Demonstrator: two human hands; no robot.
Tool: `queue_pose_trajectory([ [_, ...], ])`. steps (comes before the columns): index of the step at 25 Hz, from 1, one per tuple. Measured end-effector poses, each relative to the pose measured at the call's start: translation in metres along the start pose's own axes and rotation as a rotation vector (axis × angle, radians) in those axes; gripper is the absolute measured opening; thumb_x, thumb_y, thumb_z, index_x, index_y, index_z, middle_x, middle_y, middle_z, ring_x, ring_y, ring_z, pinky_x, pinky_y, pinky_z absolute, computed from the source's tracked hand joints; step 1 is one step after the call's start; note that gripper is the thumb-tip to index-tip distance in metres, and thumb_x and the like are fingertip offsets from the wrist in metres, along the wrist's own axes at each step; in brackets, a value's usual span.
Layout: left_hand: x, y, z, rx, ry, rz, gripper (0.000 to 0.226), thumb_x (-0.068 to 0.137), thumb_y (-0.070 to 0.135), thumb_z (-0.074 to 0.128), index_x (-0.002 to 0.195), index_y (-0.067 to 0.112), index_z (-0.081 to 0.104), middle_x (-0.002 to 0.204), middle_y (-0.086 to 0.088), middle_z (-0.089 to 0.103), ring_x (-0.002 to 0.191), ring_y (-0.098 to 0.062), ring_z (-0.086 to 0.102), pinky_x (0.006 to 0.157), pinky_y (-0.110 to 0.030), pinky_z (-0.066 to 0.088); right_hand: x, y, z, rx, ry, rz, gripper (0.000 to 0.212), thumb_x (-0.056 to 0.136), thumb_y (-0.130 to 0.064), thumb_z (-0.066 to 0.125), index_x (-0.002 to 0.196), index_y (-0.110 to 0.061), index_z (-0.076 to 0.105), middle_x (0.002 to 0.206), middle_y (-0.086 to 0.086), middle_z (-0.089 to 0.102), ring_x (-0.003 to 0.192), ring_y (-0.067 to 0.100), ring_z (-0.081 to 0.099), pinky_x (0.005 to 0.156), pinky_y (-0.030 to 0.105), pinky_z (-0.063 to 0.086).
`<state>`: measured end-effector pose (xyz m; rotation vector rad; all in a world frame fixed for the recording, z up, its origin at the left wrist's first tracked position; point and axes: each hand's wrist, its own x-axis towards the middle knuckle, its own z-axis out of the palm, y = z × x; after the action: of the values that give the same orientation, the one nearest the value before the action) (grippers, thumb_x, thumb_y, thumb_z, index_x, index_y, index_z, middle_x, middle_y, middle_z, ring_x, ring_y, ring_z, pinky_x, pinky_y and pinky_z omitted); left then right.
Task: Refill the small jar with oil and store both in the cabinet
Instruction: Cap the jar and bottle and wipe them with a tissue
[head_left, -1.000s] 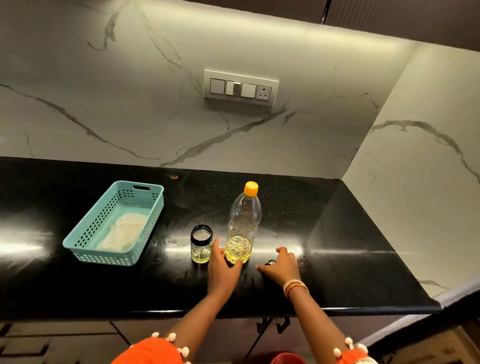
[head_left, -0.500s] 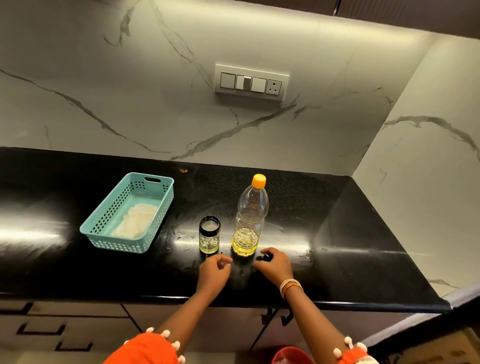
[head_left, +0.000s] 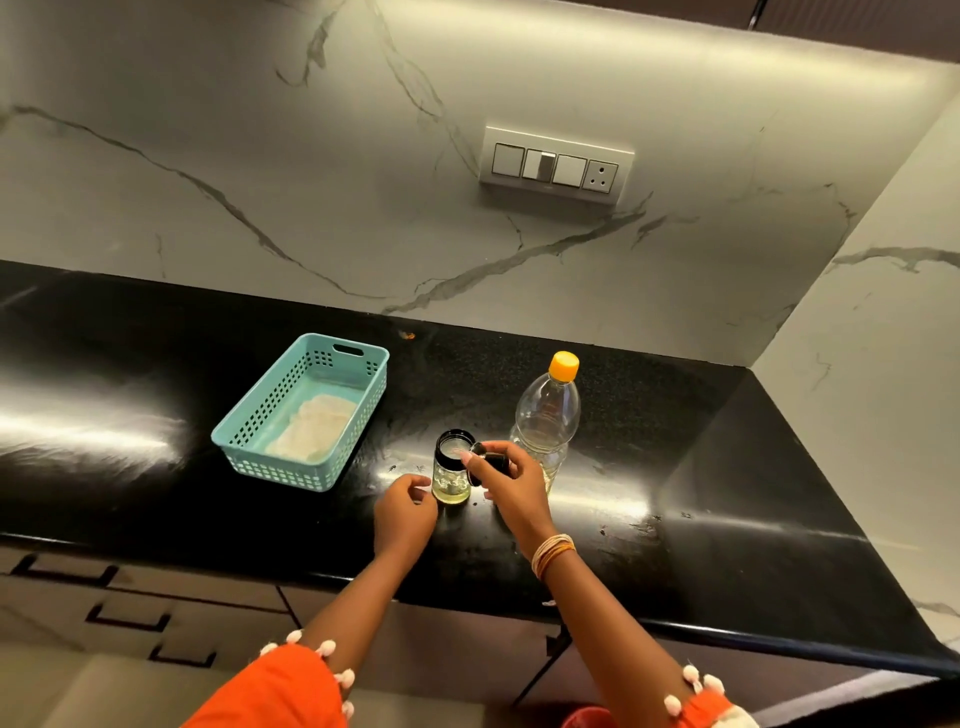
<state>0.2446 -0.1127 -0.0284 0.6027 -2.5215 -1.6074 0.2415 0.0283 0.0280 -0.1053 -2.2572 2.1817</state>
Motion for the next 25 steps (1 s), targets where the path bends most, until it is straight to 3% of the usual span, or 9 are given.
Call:
queue_pose_trajectory([
  [4,0.026,-0.001,-0.009,0.005,-0.018,-0.028,0.033,0.079,0.006,0.061,0.111,0.011,0.062,0.090,-0.005,0.062,0.084,-0.025,0.061,0.075,-0.030,0.046,0.012,0.003,0.018,-0.093,0.153,-0.105,0.038,0.068,-0.034,0.084,0.092,-0.018,0.060,0.085,0.004,0.069,0.080,0.015,0.068,0.073,0.027,0.058],
  [9,0.050,-0.006,-0.006,0.025,-0.341,0.064,0.071,0.075,0.016,0.076,0.137,0.019,0.042,0.118,-0.007,0.049,0.107,-0.025,0.054,0.093,-0.040,0.049,0.025,0.014,0.037,-0.405,0.350,-0.391,0.027,0.072,-0.036,0.079,0.085,-0.019,0.061,0.090,-0.005,0.067,0.087,0.010,0.065,0.079,0.020,0.052],
  [13,0.063,-0.006,-0.003,-0.061,-0.426,0.116,0.089,0.055,0.032,0.085,0.134,0.026,0.046,0.126,-0.003,0.052,0.114,-0.021,0.053,0.097,-0.038,0.048,0.031,0.022,0.047,-0.622,0.383,-0.398,0.026,0.075,-0.035,0.077,0.089,-0.017,0.064,0.093,-0.001,0.070,0.086,0.016,0.066,0.074,0.019,0.047],
  [16,0.070,-0.006,0.002,-0.069,-0.422,0.166,0.070,0.047,0.043,0.077,0.112,0.042,0.053,0.114,0.011,0.063,0.110,-0.010,0.060,0.094,-0.037,0.053,0.029,0.027,0.049,-0.671,0.362,-0.360,0.036,0.076,-0.039,0.074,0.105,-0.019,0.064,0.099,-0.002,0.071,0.089,0.016,0.067,0.077,0.024,0.050],
  [21,0.076,-0.009,0.006,-0.102,-0.451,0.228,0.045,0.053,0.041,0.069,0.098,0.041,0.062,0.102,0.015,0.071,0.101,-0.003,0.065,0.091,-0.041,0.055,0.028,0.029,0.054,-0.701,0.348,-0.246,0.063,0.077,-0.038,0.070,0.131,-0.013,0.053,0.122,0.004,0.066,0.108,0.020,0.065,0.091,0.028,0.051],
  [25,0.079,-0.002,0.002,-0.072,-0.427,0.248,0.048,0.052,0.041,0.069,0.099,0.036,0.065,0.100,0.012,0.073,0.099,-0.002,0.067,0.089,-0.034,0.056,0.028,0.029,0.057,-0.663,0.328,-0.154,0.059,0.076,-0.037,0.070,0.128,-0.015,0.053,0.114,0.003,0.068,0.103,0.019,0.066,0.088,0.027,0.052],
])
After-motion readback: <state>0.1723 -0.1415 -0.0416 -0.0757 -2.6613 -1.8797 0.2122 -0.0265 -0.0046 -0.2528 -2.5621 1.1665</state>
